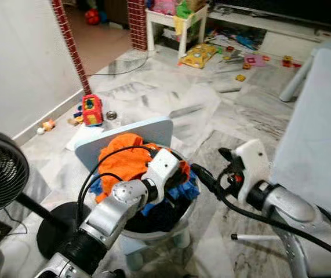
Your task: Hang hanger
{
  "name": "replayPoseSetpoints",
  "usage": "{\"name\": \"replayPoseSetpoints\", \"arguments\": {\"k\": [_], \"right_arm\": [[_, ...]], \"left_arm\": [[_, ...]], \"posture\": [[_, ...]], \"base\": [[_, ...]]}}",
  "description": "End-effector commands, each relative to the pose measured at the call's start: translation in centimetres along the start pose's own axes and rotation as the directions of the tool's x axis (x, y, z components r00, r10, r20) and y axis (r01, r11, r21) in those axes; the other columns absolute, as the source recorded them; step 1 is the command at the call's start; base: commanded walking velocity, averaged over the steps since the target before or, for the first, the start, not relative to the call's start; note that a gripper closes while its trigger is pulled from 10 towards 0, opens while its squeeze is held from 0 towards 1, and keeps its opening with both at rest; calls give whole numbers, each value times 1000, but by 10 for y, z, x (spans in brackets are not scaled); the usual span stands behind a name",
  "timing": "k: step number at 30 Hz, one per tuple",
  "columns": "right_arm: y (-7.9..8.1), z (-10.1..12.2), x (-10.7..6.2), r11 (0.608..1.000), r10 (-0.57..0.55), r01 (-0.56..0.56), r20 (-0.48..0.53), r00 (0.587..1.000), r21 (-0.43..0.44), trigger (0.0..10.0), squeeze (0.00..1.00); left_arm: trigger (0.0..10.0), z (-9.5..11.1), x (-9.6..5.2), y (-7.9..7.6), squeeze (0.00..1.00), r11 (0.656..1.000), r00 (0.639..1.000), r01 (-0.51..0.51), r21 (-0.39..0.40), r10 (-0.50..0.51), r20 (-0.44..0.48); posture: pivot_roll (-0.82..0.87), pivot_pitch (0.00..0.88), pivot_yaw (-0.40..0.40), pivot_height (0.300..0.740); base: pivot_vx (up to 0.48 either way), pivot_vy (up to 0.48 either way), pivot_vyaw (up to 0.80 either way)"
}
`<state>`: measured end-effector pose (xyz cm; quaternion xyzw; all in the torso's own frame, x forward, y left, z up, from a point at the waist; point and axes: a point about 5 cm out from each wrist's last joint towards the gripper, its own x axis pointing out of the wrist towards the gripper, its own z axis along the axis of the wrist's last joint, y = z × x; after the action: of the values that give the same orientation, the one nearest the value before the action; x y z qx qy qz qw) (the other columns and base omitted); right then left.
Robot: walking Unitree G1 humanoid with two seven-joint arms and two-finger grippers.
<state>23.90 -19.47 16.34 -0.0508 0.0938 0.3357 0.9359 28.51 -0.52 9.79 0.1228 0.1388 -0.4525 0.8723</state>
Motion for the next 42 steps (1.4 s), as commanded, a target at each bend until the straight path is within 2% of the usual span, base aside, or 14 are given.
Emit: {"name": "replayPoseSetpoints", "arguments": {"k": [1, 4, 5, 6, 10, 15, 16, 18, 23, 28, 29, 34, 38, 42], "right_arm": [[9, 2, 2, 998, 56, -56, 1, 998, -29, 10000, 0], [9, 1, 7, 998, 45, -45, 0, 999, -35, 10000, 0], [8, 1, 9, 998, 42, -42, -2, 999, -42, 10000, 0], [9, 2, 10, 998, 43, -43, -1, 999, -41, 10000, 0], [10, 3, 14, 997, 48, -49, -6, 999, -54, 10000, 0], [8, 4, 18, 997, 44, -44, -7, 999, -69, 10000, 0], [7, 4, 21, 996, 44, -44, -5, 999, -75, 10000, 0], [7, 4, 24, 996, 46, -46, -3, 999, -78, 10000, 0], [7, 5, 28, 995, 51, -51, 1, 999, -87, 10000, 0], [7, 5, 29, 994, 49, -49, -1, 999, -93, 10000, 0], [6, 4, 28, 995, 44, -44, -6, 999, -94, 10000, 0], [6, 0, 27, 995, 40, -41, -14, 999, -86, 10000, 0], [9, -2, 29, 995, 44, -45, -19, 999, -84, 10000, 0], [11, -4, 30, 994, 54, -57, -29, 998, -94, 10000, 0]], "left_arm": [[10000, -10, -6, 0, 0, 998, 999, 26, 49, -23, -44], [10000, -16, -16, 2, 0, 993, 996, 70, 91, -65, -57], [10000, -17, -18, 2, 973, 992, 995, 89, 89, -83, -60], [10000, -21, -22, 2, 1000, 991, 991, 102, 87, -94, -92], [10000, -29, -31, 5, 1000, 983, 980, 127, 135, -104, -167], [10000, -23, -40, 15, 1000, 964, 985, 120, 238, -86, -152], [10000, -16, -46, 18, 1000, 934, 985, 150, 325, -115, -126], [10000, -6, -54, 20, 1000, 908, 983, 179, 379, -149, -108], [10000, -1, -67, 21, 1000, 867, 972, 236, 438, -203, -121], [10000, 2, -96, 31, 1000, 879, 974, 228, 419, -210, -90], [10000, -1, -111, 40, 1000, 875, 976, 217, 434, -192, -101], [10000, -13, -138, 66, 1000, 896, 987, 145, 421, -100, -127], [10000, -30, -166, 107, 1000, 883, 984, -4, 470, 88, -156], [10000, -39, -172, 125, 1000, 861, 973, -63, 504, 165, -159]], "posture": [[-144, 128, 49, 740], [-135, 129, 49, 740], [-134, 129, 49, 740], [-130, 128, 49, 740], [-124, 123, 43, 740], [-114, 120, 34, 740], [-106, 116, 29, 740], [-100, 114, 25, 740], [-98, 111, 24, 740], [-104, 116, 27, 740], [-99, 119, 26, 740], [-87, 125, 27, 740], [-80, 128, 21, 740], [-83, 131, 11, 740]], "base": [[0, 0, 0], [0, 0, 0], [0, 0, 0], [0, 0, 0], [0, 0, 0], [0, 0, 0], [0, 0, 0], [0, 0, 0], [0, 0, 0], [0, 0, 0], [0, 0, 0], [0, 0, 0], [0, 0, 0], [0, 0, 0]]}}
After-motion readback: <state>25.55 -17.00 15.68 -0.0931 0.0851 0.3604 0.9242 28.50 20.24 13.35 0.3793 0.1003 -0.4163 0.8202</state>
